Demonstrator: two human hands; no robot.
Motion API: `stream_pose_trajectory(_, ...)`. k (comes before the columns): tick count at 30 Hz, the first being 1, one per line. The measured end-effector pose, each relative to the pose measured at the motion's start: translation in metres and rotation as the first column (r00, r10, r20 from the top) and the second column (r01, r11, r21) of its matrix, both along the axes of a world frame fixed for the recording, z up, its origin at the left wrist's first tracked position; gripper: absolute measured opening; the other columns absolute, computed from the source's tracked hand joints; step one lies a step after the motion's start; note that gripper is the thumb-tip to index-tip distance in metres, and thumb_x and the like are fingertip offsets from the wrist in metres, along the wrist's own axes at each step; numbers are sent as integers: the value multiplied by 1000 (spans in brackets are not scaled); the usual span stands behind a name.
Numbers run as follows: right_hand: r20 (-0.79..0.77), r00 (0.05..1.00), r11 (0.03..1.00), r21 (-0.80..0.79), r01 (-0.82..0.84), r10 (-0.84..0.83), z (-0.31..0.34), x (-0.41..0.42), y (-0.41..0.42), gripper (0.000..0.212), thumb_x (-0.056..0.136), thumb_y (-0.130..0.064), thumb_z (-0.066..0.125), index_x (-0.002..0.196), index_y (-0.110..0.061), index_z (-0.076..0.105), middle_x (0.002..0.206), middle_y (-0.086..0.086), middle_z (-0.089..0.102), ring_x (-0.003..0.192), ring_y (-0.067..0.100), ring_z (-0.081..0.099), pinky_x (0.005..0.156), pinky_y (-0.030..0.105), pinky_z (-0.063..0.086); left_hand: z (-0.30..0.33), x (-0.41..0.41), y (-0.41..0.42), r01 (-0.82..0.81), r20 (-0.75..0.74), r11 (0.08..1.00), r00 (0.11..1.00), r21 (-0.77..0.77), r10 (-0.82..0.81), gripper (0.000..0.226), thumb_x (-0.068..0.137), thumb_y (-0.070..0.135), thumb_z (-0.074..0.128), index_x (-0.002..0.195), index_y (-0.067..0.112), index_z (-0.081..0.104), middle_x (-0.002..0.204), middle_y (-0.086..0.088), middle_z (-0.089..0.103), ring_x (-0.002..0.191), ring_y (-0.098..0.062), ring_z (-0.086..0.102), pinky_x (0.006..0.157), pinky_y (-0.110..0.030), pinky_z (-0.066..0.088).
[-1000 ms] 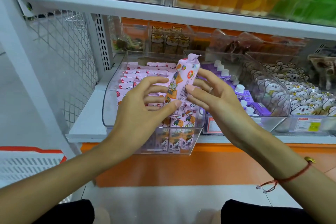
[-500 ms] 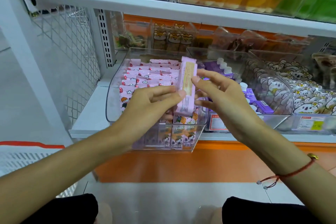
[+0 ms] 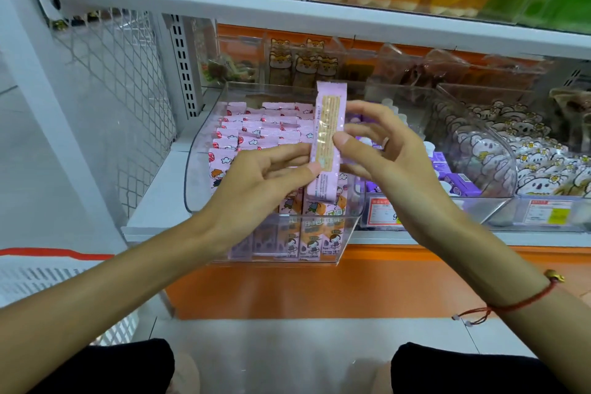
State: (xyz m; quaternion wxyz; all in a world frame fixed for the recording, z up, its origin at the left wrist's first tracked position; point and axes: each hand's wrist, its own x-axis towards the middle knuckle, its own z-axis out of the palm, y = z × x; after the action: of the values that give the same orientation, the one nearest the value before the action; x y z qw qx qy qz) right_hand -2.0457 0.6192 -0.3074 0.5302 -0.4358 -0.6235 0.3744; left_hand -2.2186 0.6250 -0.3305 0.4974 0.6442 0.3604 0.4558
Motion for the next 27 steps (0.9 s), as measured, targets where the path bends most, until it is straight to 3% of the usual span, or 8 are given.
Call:
stream_pose_trajectory(4,112,988,972,196,-128,107,2,-2,-7,38,87,2,63,114,-20,51,114,4,60,103,17,63,90,27,50,-6,-3,5,-14,-57,981,998,194,26,40,85,14,66,120,29,56,119,12,66,114,-1,60,100,-21,46)
stream_pose_trajectory(11,205,971,950,261,-173,121,0,-7,-11,40,84,8,63,105,-23,51,112,1,57,108,18,57,97,31,48,-13,-5,11,-21,-42,971,999,237,32,36,88,-1,63,118,19,57,118,7,65,118,-8,58,106,-36,44)
stream_pose_trajectory(14,182,977,955,252,-156,112,1,-9,-12,41,85,7,63,109,-23,50,115,-2,57,110,15,57,97,29,47,-11,-5,10,-41,-51,966,997,256,56,34,89,3,63,115,25,57,114,12,67,116,-4,58,100,-30,48)
stream_pose_trajectory(17,159,986,966,242,-87,48,0,-11,-13,46,84,-14,71,121,-28,48,120,-10,57,113,10,58,93,24,48,-6,-4,6,-124,-40,943,989,310,143,33,86,12,68,109,35,58,104,27,67,107,5,60,83,-14,51)
stream_pose_trajectory(21,76,986,977,164,135,-149,-1,-15,-10,46,73,-41,76,107,-27,49,95,-10,61,82,7,67,68,24,56,-4,-6,3,-275,-128,860,924,430,360,32,76,30,78,102,40,62,98,26,65,93,1,60,68,-16,51)
stream_pose_trajectory(24,34,986,984,81,161,-164,-3,-11,-4,28,77,-32,73,92,-22,51,76,-8,62,73,12,70,72,41,58,-4,-6,2,-263,-195,839,899,477,393,32,74,38,79,102,38,63,100,23,63,92,-5,58,72,-22,49)
stream_pose_trajectory(27,-53,997,999,-11,50,-50,-4,-3,2,34,82,-22,70,111,-10,55,73,-13,67,78,5,68,85,35,57,-2,-6,5,-174,-235,901,930,398,283,22,82,48,64,99,37,59,106,21,61,103,-3,58,92,-29,48)
